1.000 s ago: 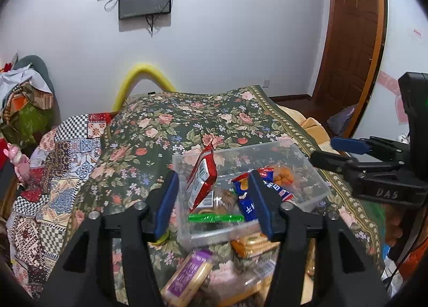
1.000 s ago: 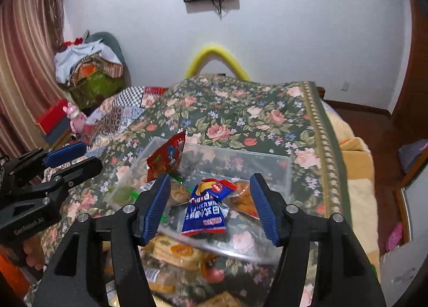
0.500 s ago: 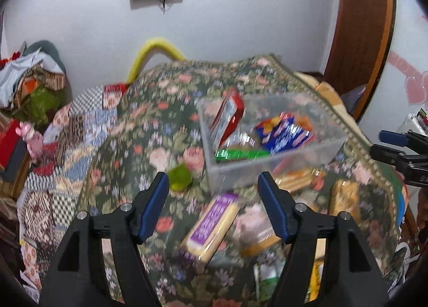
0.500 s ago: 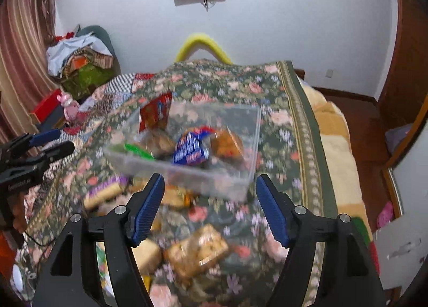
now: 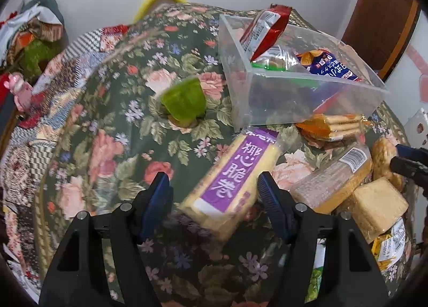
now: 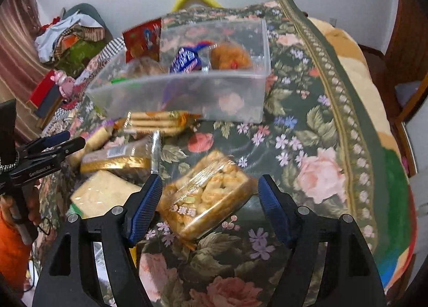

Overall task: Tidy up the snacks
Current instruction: 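Grasp the purple-labelled coconut roll with the left gripper while the right grasps the biscuit pack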

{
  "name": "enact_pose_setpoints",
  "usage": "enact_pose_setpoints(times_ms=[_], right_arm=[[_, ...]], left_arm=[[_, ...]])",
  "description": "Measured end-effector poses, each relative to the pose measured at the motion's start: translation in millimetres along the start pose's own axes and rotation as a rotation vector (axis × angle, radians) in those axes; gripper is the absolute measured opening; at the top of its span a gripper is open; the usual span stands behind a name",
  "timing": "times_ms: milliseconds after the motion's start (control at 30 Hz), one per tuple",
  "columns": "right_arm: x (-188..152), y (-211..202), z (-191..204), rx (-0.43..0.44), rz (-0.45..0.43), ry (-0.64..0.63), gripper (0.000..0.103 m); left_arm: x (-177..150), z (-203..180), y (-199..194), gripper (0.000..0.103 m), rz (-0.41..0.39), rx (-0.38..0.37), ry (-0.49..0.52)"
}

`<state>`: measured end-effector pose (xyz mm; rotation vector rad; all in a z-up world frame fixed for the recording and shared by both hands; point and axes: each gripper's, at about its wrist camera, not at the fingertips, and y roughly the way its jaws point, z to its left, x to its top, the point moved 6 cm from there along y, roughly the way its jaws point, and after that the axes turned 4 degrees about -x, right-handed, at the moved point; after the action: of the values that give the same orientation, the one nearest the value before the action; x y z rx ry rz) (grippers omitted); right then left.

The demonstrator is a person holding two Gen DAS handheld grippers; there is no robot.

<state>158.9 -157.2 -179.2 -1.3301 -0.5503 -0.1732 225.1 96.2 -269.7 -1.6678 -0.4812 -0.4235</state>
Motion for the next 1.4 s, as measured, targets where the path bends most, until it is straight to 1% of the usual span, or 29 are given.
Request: enact_pose_setpoints(times_ms=[67, 133, 267, 400, 500, 600, 667, 700, 733, 800, 867, 967, 1033, 1133, 1167, 1233, 1400], right_arm=[[1.3, 1.3, 2.0, 0.003, -0.004, 0.004, 0.077], [3.7, 3.3, 3.4, 0.008, -0.006, 0.006, 0.078], [7.4, 13.8, 10.3, 0.003, 0.003, -0.002, 0.080], [7.9, 18.2, 13.2, -0.010, 0.000, -0.014, 0.080], [5.8, 17.9, 10.2, 0.004, 0.006, -0.008, 0.080], [1.8, 17.2, 7.1, 0.026, 0.022, 0.002, 0.078], [-3.4, 17.8, 3.2, 0.041, 0.043, 0.011, 0.069], [-5.8, 15.6, 1.1, 0.035, 0.039, 0.007, 0.067], [-7.2, 13.4, -0.5, 0.030, 0.038, 0.002, 0.063], [-9.8, 8.6, -4.6, 0.031, 0.040, 0.004, 0.060], [-11.3, 5.7, -9.6, 0.035, 0.041, 0.011, 0.055], [-12.1, 3.9, -17.0, 0.039, 0.039, 0.022, 0.055], [-11.1, 4.9, -16.3, 0.048, 0.037, 0.032, 0.055], [-9.0, 7.7, -10.6, 0.045, 0.030, 0.027, 0.054], [-9.1, 8.3, -9.4, 0.044, 0.026, 0.025, 0.050], [-8.6, 9.7, -5.6, 0.055, 0.025, 0.026, 0.045], [-6.2, 1.3, -5.6, 0.025, -0.013, 0.021, 0.043]], left_arm=[[2.0, -1.2, 2.5, 0.069, -0.007, -0.019, -0.004], [5.2, -2.6, 5.5, 0.069, -0.010, -0.033, -0.002], [8.7, -6.4, 14.9, 0.069, 0.009, -0.084, -0.009], [4.8, -10.0, 22.9, 0.069, 0.031, -0.098, 0.003], [2.0, -8.0, 20.9, 0.065, 0.028, -0.115, -0.015], [-4.6, -10.3, 15.9, 0.058, 0.025, -0.127, -0.020], [-11.2, -15.7, 10.0, 0.051, 0.023, -0.119, -0.002], [-14.2, -18.0, 8.0, 0.046, 0.028, -0.113, 0.008], [-17.2, -19.4, 6.8, 0.045, 0.032, -0.109, 0.012], [-23.5, -22.1, 2.7, 0.045, 0.033, -0.101, 0.020], [-28.9, -25.1, -3.1, 0.045, 0.031, -0.100, 0.025], [-29.6, -24.3, -2.4, 0.045, 0.033, -0.101, 0.027], [-29.4, -23.3, 3.6, 0.045, 0.056, -0.110, 0.017], [-25.7, -23.6, 8.2, 0.045, 0.044, -0.102, 0.024], [-24.3, -23.6, 9.1, 0.045, 0.038, -0.096, 0.021], [-23.6, -23.2, 9.6, 0.045, 0.031, -0.092, 0.016], [-26.1, -20.1, 0.1, 0.045, 0.008, -0.076, -0.010]])
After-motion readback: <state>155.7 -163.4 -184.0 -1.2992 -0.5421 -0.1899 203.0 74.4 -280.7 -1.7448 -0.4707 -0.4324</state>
